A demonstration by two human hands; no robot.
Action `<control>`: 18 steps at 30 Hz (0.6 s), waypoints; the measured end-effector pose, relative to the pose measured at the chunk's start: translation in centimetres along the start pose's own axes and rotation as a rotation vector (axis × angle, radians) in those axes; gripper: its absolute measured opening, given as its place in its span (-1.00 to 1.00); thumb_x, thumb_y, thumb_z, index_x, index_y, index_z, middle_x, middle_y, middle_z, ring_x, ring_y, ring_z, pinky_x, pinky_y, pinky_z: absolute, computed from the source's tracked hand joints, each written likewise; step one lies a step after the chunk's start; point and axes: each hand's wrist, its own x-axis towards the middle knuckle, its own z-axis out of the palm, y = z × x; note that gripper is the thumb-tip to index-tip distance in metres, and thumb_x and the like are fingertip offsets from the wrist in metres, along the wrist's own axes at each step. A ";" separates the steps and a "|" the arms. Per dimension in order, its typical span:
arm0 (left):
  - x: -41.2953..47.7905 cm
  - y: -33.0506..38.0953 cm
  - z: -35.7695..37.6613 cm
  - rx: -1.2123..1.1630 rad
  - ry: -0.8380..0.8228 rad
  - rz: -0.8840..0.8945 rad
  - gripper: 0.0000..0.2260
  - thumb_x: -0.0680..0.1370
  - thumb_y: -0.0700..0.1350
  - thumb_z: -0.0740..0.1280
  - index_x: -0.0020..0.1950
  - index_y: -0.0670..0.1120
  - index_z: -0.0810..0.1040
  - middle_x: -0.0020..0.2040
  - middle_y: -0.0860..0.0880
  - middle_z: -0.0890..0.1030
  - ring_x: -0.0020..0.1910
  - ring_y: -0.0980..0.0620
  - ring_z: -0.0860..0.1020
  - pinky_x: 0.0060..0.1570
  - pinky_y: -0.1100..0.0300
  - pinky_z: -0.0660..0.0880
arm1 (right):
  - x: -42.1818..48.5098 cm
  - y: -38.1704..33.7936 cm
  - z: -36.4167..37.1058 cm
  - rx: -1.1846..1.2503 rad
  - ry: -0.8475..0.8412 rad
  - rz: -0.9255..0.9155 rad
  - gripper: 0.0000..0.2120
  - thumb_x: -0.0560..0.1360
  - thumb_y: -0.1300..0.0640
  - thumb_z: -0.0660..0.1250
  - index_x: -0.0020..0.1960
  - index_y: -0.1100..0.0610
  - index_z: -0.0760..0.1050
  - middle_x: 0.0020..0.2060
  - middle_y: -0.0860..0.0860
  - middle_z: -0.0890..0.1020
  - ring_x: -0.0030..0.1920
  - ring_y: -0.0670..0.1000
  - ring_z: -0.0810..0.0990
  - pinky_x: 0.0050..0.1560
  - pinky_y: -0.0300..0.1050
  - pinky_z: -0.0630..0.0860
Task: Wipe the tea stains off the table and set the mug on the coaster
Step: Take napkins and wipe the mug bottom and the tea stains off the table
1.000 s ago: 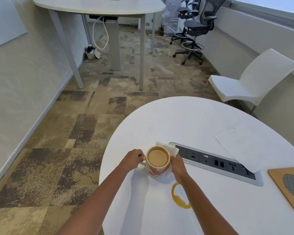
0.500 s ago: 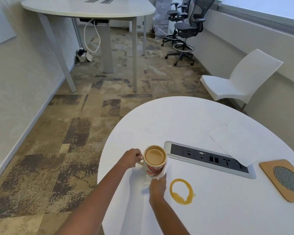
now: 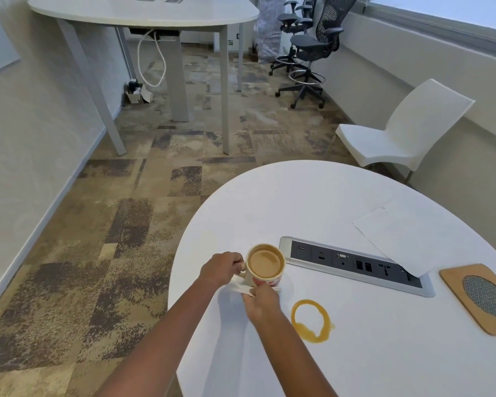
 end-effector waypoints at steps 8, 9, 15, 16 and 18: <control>-0.3 0.2 -0.1 0.118 0.025 -0.002 -0.80 0.58 -0.10 0.14 -0.03 -0.03 0.56 0.01 -0.03 0.64 0.08 -0.04 0.41 -0.05 0.13 0.35 | -2.0 -4.2 -0.6 -0.051 -0.027 0.089 -0.50 0.48 0.57 -0.12 0.38 0.36 0.20 0.39 0.29 0.29 0.38 0.29 0.28 0.37 0.22 0.21; -0.3 0.2 -0.2 0.132 0.021 -0.003 -0.80 0.58 -0.09 0.14 -0.01 -0.03 0.56 0.04 -0.04 0.63 0.13 -0.04 0.40 -0.03 0.12 0.35 | -2.2 -4.7 -0.8 -0.067 -0.042 0.092 -0.51 0.48 0.57 -0.11 0.37 0.38 0.20 0.39 0.29 0.29 0.37 0.28 0.29 0.37 0.21 0.21; -0.7 0.7 -0.4 0.179 0.007 -0.016 -0.78 0.60 -0.09 0.10 0.04 -0.04 0.54 0.04 -0.08 0.59 0.21 -0.07 0.37 0.04 0.08 0.37 | -1.7 -6.8 -2.3 -0.170 -0.076 0.061 -0.49 0.44 0.59 -0.13 0.36 0.41 0.17 0.37 0.34 0.28 0.33 0.39 0.31 0.29 0.31 0.28; -0.7 0.7 -0.4 0.181 0.005 -0.018 -0.78 0.60 -0.08 0.10 0.05 -0.04 0.54 0.06 -0.09 0.59 0.21 -0.07 0.37 0.02 0.09 0.35 | -1.6 -7.1 -2.4 -0.185 -0.085 0.040 -0.50 0.44 0.59 -0.15 0.35 0.41 0.18 0.36 0.35 0.28 0.33 0.41 0.30 0.30 0.32 0.27; -0.8 0.8 -0.5 0.180 0.000 -0.014 -0.77 0.60 -0.07 0.10 0.05 -0.05 0.54 0.07 -0.10 0.59 0.22 -0.07 0.37 0.01 0.10 0.34 | -1.6 -7.6 -2.4 -0.279 -0.120 -0.004 -0.54 0.44 0.59 -0.16 0.25 0.41 0.28 0.31 0.38 0.33 0.32 0.40 0.32 0.26 0.28 0.31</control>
